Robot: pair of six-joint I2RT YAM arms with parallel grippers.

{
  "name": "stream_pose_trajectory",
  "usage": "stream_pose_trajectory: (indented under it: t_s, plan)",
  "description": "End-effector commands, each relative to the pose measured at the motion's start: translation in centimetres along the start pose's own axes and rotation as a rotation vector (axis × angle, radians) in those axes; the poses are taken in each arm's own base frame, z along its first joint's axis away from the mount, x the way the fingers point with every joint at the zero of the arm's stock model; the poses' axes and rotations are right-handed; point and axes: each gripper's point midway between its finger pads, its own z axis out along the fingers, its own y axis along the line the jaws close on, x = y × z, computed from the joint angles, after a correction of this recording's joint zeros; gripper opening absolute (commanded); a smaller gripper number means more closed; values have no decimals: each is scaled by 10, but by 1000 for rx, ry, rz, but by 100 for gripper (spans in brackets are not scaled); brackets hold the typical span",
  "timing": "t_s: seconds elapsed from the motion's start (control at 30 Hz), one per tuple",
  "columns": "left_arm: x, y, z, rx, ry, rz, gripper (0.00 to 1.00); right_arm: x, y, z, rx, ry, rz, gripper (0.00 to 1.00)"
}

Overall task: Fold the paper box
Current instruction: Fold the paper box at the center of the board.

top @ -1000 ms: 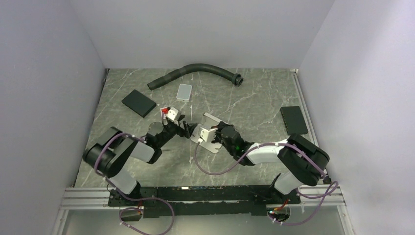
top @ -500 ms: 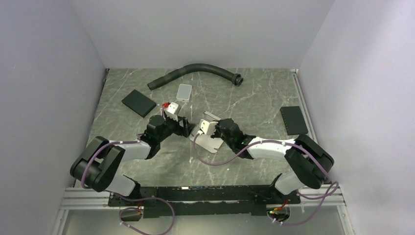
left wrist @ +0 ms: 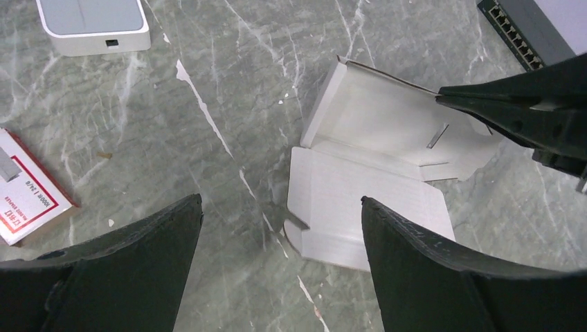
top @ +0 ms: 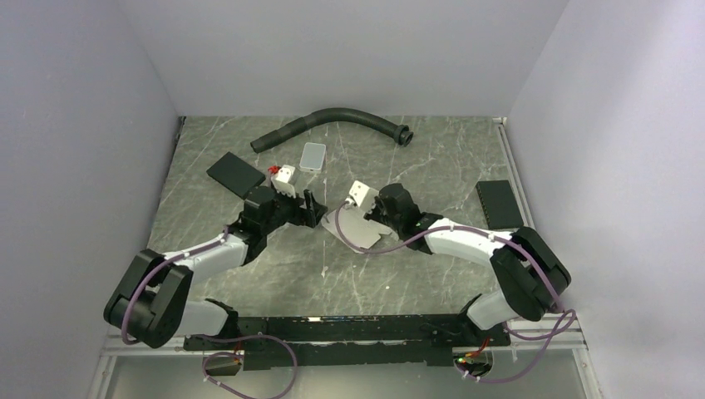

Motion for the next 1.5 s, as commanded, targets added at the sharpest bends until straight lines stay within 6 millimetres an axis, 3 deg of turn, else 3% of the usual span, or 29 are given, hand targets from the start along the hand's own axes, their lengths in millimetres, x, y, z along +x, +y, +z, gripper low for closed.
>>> stream_pose_trajectory:
  t_s: [0.0,0.2,0.3,0.57,0.97,1.2,1.47]
  plan:
    - [-21,-10,-7,-2,-17,-142,89,-6,-11,-4,-41,-8,182,0]
    - [-30,-2,-19,-108,-13,-275,91,7,-6,-1,-61,36,277,0]
    - [-23,1,-22,-177,36,-398,94,10,4,2,-100,58,313,0]
    - [13,-9,-19,-229,240,-651,96,13,21,2,-200,92,360,24]
    - [2,-34,-12,-166,279,-767,94,-5,27,-14,-354,29,453,52]
    - [0,-42,-6,-158,332,-680,92,-4,9,-22,-389,-10,462,74]
    - [-15,-55,-10,-114,327,-607,92,8,-19,-27,-382,-51,603,76]
